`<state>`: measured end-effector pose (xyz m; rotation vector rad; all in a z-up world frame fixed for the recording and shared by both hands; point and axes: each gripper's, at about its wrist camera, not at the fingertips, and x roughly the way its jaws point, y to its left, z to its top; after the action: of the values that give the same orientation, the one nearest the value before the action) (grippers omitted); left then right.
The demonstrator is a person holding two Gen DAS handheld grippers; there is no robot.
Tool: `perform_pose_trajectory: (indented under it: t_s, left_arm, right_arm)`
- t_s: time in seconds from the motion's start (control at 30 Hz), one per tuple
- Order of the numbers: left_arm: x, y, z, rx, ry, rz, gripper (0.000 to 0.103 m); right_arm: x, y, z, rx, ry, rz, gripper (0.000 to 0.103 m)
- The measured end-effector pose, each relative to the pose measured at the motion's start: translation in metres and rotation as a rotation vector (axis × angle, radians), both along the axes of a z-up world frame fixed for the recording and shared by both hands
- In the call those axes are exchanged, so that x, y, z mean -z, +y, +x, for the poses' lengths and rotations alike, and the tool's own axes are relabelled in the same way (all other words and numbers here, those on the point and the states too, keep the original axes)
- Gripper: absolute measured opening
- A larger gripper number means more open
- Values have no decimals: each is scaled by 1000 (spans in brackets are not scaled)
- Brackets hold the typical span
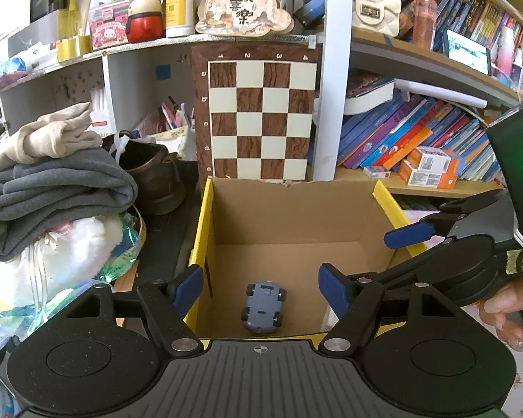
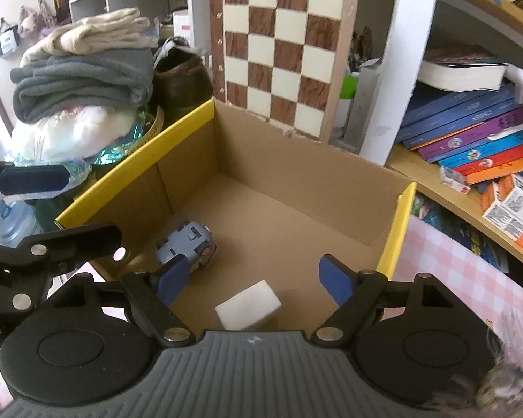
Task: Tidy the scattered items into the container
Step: 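Raise both tools out of the yellow box toward the desk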
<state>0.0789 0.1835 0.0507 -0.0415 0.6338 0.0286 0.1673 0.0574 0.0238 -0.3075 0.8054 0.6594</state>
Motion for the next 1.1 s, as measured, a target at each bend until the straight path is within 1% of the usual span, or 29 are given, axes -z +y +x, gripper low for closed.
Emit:
perform_pose_trajectory:
  t_s: [0.1,0.3,0.47,0.6,0.8,1.03,1.1]
  left_arm:
    - [-3,-3,-3,5,-10,-1,75]
    - [-6,-11,-11,17,-16,-1,76]
    - [-6,-19,-15,23,-11,3,76]
    - [-5,-24,-17,22,-7,11,81]
    - [-6,-33,-21,27,-4,27,85]
    - [-6,-45,-26,29,8,63,93]
    - [-4,-49,-27,35,13,71,94]
  right_arm:
    - [-6,-7,-6,25,-12,17,86]
    - [-18,-27,-21,69,-45,44,89]
    - [-20,-45,-33,110,-61,60,92]
    - [-20,-59,-42,137,-66,73,95]
    - [-21,-80,-54,184,-77,93,102]
    - [-17,-99,-68,226,-76,90,103]
    - [-15,-104,-74,237,-80,88,103]
